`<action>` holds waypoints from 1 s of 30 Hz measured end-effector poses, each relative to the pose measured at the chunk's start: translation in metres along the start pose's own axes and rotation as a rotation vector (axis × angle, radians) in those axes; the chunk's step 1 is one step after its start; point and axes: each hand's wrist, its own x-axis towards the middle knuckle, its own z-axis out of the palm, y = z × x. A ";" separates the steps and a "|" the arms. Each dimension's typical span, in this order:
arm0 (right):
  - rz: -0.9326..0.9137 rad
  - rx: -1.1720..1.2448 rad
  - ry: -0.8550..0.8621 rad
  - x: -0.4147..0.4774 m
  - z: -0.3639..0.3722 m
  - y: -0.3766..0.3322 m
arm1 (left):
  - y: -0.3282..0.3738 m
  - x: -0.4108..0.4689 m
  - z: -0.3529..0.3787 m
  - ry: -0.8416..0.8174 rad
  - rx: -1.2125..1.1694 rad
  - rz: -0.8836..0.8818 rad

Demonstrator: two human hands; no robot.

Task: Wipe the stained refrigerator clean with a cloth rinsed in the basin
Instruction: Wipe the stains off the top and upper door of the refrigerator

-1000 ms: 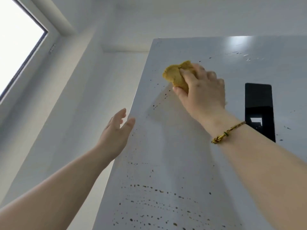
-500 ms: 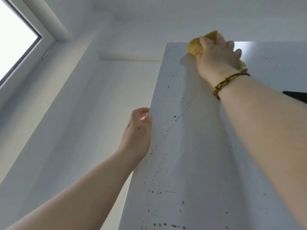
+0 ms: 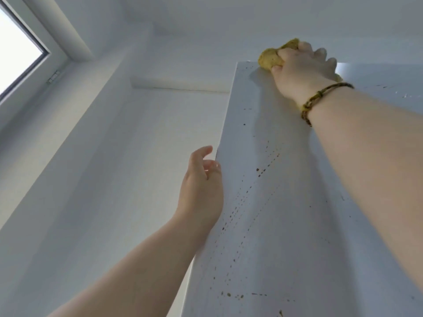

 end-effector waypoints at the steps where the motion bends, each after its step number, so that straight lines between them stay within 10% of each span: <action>1: -0.006 -0.038 0.024 -0.003 0.005 -0.008 | -0.001 0.002 0.000 -0.009 0.007 0.012; 8: -0.519 -0.080 -0.081 -0.020 0.015 -0.028 | -0.010 0.003 -0.001 0.030 -0.010 0.026; 16: -0.034 -0.112 -0.006 0.008 0.003 0.000 | -0.009 0.004 0.002 0.009 -0.025 0.042; 24: -0.633 -0.123 -0.118 -0.042 0.017 -0.031 | -0.009 0.005 -0.001 0.014 -0.029 -0.006; 30: -0.126 -0.072 -0.093 0.006 -0.003 0.006 | -0.006 0.001 0.000 0.004 -0.091 -0.034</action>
